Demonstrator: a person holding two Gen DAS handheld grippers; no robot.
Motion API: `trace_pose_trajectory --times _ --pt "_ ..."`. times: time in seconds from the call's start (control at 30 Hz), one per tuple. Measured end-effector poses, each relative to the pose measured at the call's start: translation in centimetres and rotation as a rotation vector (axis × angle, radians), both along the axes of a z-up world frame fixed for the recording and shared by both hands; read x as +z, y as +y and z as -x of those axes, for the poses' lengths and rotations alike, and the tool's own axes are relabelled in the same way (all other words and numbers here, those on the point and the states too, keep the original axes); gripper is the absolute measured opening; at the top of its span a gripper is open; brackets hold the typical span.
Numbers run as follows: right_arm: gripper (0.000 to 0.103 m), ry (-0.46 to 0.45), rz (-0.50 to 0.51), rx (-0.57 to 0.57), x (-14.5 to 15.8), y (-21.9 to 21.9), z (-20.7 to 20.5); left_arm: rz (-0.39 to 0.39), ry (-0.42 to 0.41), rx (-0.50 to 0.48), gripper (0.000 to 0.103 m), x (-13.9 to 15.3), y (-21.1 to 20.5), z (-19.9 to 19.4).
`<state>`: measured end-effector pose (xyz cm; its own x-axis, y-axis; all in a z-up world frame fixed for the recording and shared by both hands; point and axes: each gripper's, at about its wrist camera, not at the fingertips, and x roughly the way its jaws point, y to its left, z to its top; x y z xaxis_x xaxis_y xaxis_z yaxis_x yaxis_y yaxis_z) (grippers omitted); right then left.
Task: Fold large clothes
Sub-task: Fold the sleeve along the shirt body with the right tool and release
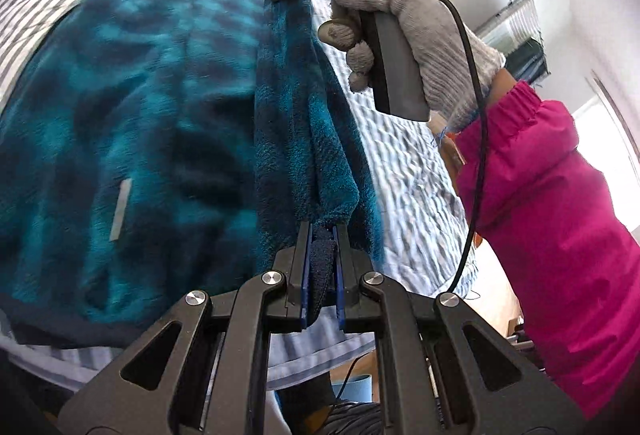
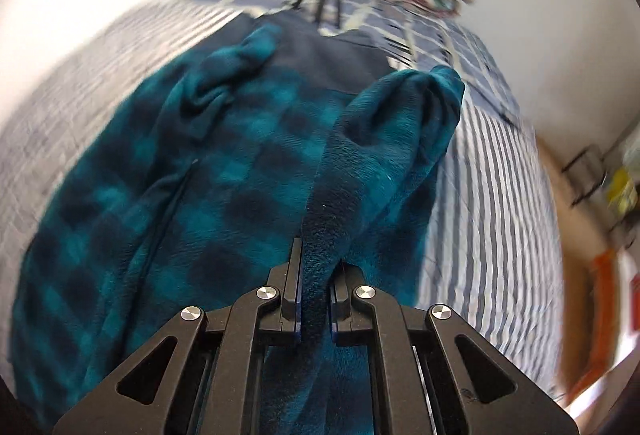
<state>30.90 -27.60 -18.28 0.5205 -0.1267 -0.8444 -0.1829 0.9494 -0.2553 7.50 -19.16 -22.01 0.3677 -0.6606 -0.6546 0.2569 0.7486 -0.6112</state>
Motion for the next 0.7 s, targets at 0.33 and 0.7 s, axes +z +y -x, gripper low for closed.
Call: trace_pose_trajectory --times 0.33,0.7 --pt "0.008 0.049 0.083 0.072 -3.9 4.7 -0.9 -0.016 0.024 0.044 0.007 -1.2 1.9 0.2" --pt "0.017 0.002 -0.392 0.035 2.7 -3.2 4.5 -0.022 0.027 0.046 0.007 -0.9 1.7 -0.2"
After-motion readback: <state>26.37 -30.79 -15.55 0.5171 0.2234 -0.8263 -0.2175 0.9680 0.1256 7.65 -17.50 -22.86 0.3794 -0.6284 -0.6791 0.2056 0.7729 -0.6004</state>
